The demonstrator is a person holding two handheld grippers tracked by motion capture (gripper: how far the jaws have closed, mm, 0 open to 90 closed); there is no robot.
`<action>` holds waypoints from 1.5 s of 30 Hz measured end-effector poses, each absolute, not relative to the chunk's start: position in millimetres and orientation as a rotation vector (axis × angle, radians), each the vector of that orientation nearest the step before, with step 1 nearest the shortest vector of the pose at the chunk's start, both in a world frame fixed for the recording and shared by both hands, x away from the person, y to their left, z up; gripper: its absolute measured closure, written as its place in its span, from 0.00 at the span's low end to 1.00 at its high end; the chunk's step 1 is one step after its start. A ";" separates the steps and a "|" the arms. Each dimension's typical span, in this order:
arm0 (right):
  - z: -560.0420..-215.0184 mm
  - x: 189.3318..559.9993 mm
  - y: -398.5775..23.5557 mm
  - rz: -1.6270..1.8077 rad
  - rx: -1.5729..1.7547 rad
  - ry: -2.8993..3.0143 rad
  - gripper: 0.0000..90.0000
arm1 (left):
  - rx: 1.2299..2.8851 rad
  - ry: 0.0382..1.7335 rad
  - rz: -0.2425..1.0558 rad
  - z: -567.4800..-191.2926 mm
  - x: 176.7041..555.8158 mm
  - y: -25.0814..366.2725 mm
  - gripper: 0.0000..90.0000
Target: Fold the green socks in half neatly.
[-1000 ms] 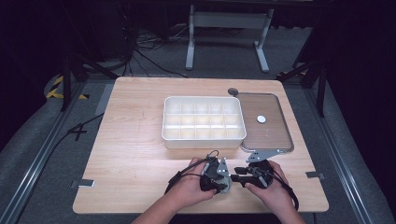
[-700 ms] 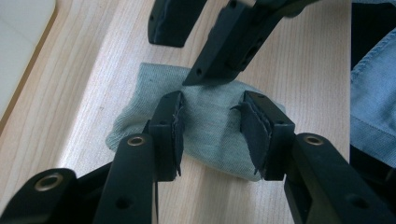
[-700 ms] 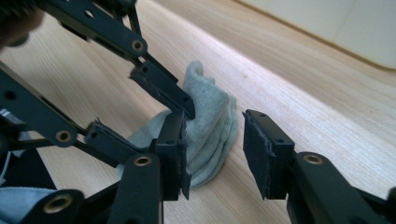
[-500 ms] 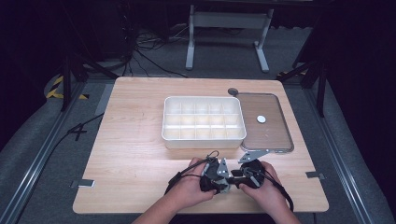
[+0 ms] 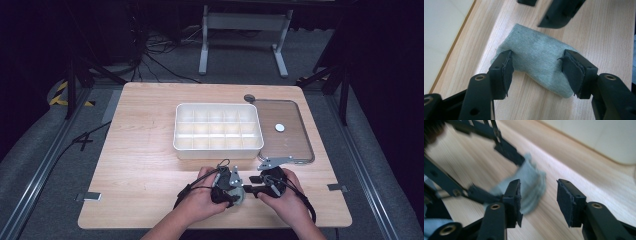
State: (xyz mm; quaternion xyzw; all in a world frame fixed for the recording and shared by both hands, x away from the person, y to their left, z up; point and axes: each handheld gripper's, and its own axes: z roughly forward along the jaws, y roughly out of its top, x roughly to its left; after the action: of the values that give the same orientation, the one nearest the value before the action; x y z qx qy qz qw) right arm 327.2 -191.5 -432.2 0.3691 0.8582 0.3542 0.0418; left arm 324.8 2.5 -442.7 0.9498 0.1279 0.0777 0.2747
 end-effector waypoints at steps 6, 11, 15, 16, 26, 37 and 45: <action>-442.6 330.8 -179.8 1.037 1.145 2.653 0.59 | 2.561 0.351 0.211 -442.6 323.6 1.0 0.47; -450.1 338.6 -176.6 0.941 1.175 2.718 0.57 | 2.564 0.340 0.218 -443.0 323.8 -0.3 0.47; -449.9 345.7 -174.6 0.895 1.192 2.766 0.56 | 2.568 0.346 0.218 -443.3 323.9 -0.8 0.47; -449.0 347.2 -172.2 0.869 1.194 2.777 0.55 | 2.567 0.354 0.218 -443.4 323.7 -1.2 0.47; -445.9 354.3 -165.4 0.796 1.167 2.827 0.52 | 2.530 0.429 0.245 -445.5 323.3 3.6 0.38; -446.6 354.5 -166.9 0.803 1.180 2.826 0.51 | 2.451 0.543 0.134 -445.0 327.8 22.4 0.39; -445.5 351.4 -167.2 0.838 1.160 2.806 0.51 | 2.414 0.561 0.136 -445.9 324.8 17.6 0.37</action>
State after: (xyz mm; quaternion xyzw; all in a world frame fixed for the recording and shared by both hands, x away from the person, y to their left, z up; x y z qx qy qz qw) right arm 351.4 -167.2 -445.5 0.3684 0.8908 0.2661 -0.0040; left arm 324.8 17.6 -445.9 0.9201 0.2139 0.0520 0.3240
